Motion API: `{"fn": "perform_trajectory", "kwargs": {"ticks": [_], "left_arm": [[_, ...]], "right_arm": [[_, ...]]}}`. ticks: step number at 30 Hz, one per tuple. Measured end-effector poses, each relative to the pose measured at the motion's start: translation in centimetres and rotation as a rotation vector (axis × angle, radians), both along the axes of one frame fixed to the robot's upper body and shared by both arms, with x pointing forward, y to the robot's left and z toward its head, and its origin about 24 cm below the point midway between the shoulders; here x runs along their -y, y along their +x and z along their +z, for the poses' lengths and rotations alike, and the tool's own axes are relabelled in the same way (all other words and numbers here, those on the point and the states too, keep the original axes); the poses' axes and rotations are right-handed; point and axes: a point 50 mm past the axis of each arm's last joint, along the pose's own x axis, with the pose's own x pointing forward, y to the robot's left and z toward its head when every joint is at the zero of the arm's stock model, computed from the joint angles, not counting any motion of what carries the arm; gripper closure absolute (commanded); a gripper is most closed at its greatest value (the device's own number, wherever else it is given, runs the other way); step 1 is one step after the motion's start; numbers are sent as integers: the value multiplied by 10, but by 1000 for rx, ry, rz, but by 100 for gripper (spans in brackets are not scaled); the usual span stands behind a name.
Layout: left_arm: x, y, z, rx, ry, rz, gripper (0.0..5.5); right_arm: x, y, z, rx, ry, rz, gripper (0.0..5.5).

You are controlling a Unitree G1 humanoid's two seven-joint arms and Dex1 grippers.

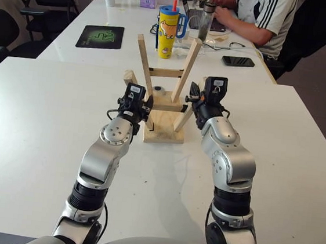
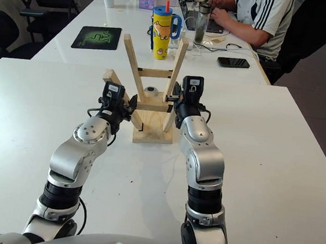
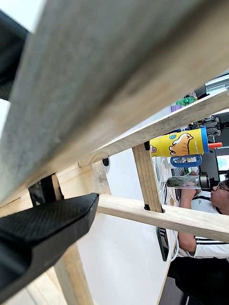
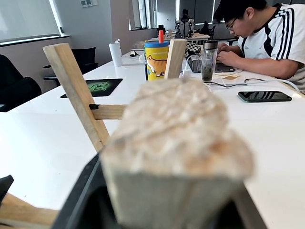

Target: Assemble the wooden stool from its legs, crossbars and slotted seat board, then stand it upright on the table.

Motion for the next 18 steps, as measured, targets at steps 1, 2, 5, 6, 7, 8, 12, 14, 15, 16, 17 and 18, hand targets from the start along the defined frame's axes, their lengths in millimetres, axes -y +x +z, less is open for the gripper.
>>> {"fn": "perform_trajectory", "kwargs": {"ticks": [1,2,5,6,7,8,12,14,15,16,17,18], "left_arm": [[0,0,0,-1,3,-8,275],[-1,-1,-1,-1,5,-15,275],[-1,-1,-1,-2,6,-26,275],[-1,-1,-1,-2,5,-27,275],[-1,-1,-1,-2,5,-27,275],[-1,-1,-2,-3,5,-28,275],[-2,-1,-2,-6,9,-37,275],[-2,-2,-3,-9,12,-42,275],[-2,-2,-4,-11,18,-46,275],[-2,-3,-5,-13,24,-49,275],[-2,-4,-6,-15,35,-54,275],[-1,-5,-8,-19,40,-62,275]], "right_arm": [[0,0,-3,-21,10,1,424],[1,-1,-5,-31,14,0,424],[1,-1,-6,-33,17,-1,424],[1,-1,-6,-31,11,0,424],[1,-1,-6,-30,5,2,424],[1,-1,-6,-30,0,3,424],[4,-2,-7,-31,-21,5,424],[5,-2,-8,-45,-19,8,424],[5,-2,-9,-58,-8,8,424],[6,-2,-10,-74,4,10,424],[7,-2,-13,-97,23,13,424],[7,-2,-16,-129,39,18,424]]}}
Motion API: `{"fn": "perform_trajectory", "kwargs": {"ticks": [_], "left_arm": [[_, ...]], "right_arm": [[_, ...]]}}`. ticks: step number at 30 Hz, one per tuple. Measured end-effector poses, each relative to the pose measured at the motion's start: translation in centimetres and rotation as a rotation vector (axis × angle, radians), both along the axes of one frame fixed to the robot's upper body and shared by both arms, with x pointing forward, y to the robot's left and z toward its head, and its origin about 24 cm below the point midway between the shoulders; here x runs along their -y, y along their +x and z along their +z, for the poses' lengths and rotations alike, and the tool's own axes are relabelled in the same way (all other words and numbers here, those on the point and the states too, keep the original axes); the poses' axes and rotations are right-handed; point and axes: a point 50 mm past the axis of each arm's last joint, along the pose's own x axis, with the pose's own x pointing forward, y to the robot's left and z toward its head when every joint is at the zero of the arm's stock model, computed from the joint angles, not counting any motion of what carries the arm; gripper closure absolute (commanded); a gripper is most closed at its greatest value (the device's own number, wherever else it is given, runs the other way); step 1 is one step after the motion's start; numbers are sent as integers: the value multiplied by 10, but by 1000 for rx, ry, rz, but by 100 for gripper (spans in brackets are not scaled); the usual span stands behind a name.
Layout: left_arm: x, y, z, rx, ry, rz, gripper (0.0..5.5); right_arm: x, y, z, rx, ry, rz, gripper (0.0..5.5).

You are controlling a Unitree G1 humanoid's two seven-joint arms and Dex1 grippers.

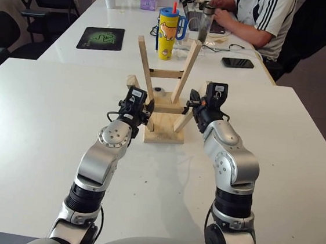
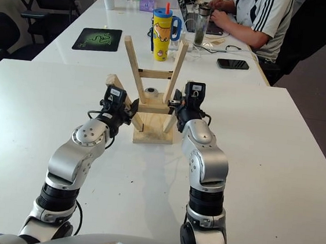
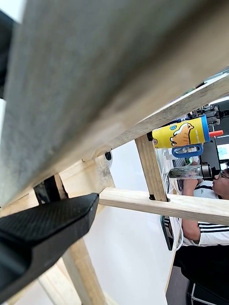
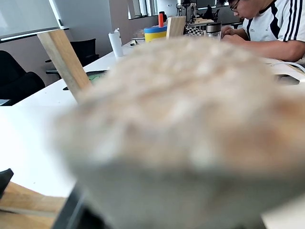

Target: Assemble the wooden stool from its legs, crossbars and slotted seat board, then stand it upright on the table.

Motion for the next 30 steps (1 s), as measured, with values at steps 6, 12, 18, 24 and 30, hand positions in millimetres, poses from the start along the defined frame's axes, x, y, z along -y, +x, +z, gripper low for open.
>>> {"fn": "perform_trajectory", "kwargs": {"ticks": [6,12,18,24,30], "left_arm": [[3,-7,-3,1,26,-43,275],[3,-7,-2,5,40,-43,275],[1,-7,-1,14,39,-30,275],[0,-6,0,51,28,-6,275],[-2,-4,-1,32,-80,13,247]], "right_arm": [[4,-4,-13,-94,12,16,424],[5,-4,-12,-85,-13,26,424],[5,-3,-11,-68,-45,28,424],[5,-2,-10,-51,-50,22,424],[6,0,-10,-35,-39,3,425]]}}
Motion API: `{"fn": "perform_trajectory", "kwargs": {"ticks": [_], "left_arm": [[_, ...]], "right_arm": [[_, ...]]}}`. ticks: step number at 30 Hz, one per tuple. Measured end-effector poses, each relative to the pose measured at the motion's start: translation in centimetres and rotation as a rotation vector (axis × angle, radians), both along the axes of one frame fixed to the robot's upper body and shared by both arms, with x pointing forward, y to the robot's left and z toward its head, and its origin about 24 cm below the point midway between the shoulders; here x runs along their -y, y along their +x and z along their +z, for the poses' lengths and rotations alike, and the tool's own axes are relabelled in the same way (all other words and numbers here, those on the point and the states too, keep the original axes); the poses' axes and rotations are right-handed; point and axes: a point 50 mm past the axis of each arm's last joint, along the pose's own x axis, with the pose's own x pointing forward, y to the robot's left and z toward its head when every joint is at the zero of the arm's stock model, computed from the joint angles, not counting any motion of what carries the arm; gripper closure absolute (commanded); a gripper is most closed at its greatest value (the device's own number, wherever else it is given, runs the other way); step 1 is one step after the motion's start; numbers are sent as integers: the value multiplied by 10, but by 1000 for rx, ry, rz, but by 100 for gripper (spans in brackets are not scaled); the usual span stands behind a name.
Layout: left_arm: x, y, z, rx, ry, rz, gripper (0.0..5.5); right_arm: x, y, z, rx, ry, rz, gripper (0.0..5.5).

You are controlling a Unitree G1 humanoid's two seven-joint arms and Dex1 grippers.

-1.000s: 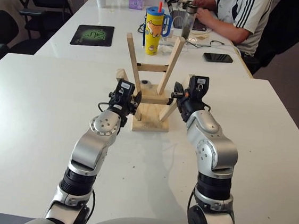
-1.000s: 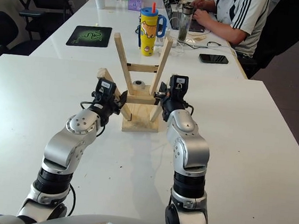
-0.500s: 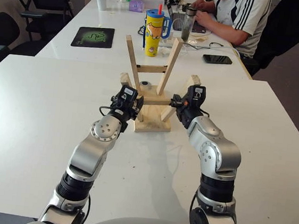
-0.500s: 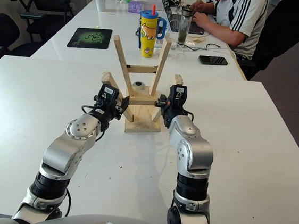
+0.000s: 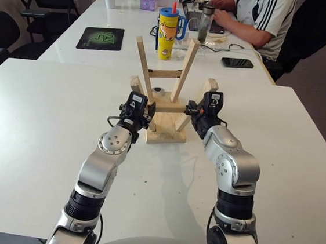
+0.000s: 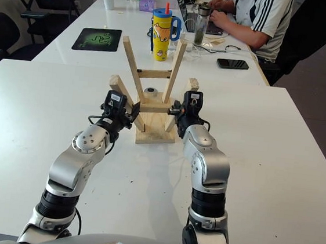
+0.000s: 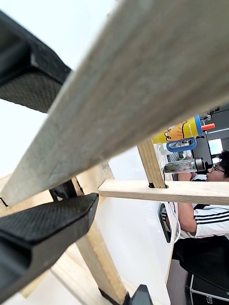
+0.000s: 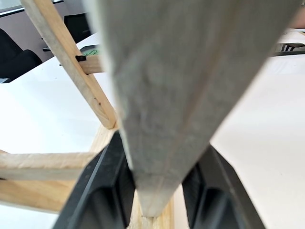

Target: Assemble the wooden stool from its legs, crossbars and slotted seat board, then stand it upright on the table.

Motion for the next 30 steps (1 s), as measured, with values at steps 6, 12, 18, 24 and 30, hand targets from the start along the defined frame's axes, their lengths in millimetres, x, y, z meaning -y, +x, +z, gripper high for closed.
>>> {"fn": "perform_trajectory", "kwargs": {"ticks": [6,12,18,24,30], "left_arm": [[-2,1,3,15,8,5,219],[-2,2,5,30,27,2,219],[-2,1,8,36,26,-1,219],[-3,0,7,27,19,2,217],[-3,0,6,19,16,5,217]], "right_arm": [[0,1,3,28,9,-10,425],[0,2,5,46,10,-12,425],[1,6,16,118,6,-19,425],[2,7,22,156,-2,-36,385],[6,7,23,161,-11,-52,297]]}}
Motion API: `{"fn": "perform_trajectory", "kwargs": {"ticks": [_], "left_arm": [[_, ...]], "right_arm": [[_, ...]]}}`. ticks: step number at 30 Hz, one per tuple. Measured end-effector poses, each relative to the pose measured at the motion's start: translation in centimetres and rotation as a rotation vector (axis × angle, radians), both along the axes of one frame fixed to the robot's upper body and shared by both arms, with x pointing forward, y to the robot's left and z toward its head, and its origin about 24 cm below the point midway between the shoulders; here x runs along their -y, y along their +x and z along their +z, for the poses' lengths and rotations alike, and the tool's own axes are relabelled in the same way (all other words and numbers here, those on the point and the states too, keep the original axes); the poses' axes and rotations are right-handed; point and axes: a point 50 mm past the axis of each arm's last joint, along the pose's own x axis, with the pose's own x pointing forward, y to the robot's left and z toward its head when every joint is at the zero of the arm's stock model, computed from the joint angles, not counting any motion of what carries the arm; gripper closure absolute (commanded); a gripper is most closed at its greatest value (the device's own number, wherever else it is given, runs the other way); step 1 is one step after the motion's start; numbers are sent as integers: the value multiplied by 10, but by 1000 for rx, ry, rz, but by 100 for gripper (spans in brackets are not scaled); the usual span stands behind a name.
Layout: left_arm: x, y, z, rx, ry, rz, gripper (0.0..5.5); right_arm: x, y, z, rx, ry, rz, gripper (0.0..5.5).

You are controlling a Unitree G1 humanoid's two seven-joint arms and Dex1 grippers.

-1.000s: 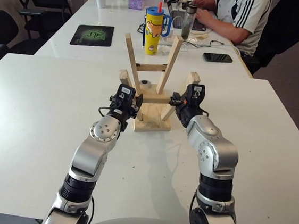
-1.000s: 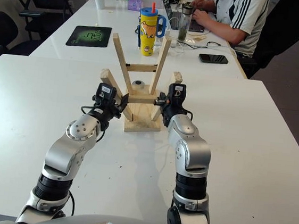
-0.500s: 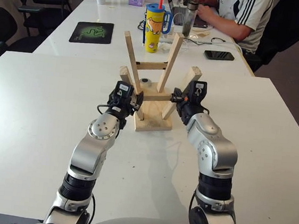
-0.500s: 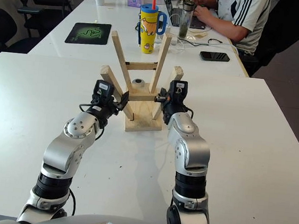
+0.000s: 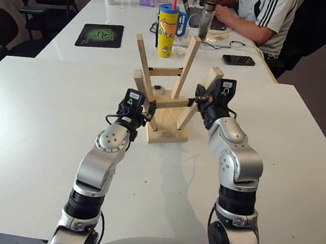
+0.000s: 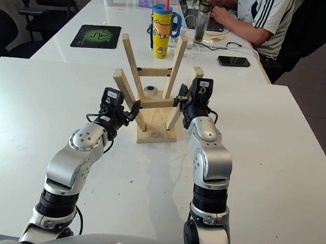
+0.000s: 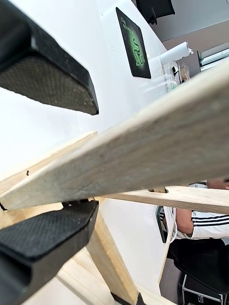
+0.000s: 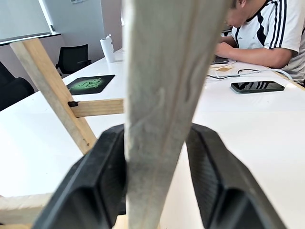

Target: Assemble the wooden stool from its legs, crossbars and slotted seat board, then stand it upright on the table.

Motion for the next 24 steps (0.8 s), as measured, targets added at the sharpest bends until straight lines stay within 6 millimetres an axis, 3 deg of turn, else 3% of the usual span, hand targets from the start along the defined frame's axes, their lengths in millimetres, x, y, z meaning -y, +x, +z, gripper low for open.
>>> {"fn": "perform_trajectory", "kwargs": {"ticks": [11,24], "left_arm": [[0,0,0,-3,-3,2,217],[-1,-1,3,-7,-24,9,217]], "right_arm": [[-3,-1,-8,-82,63,26,297],[-1,-3,12,62,64,13,297]]}}
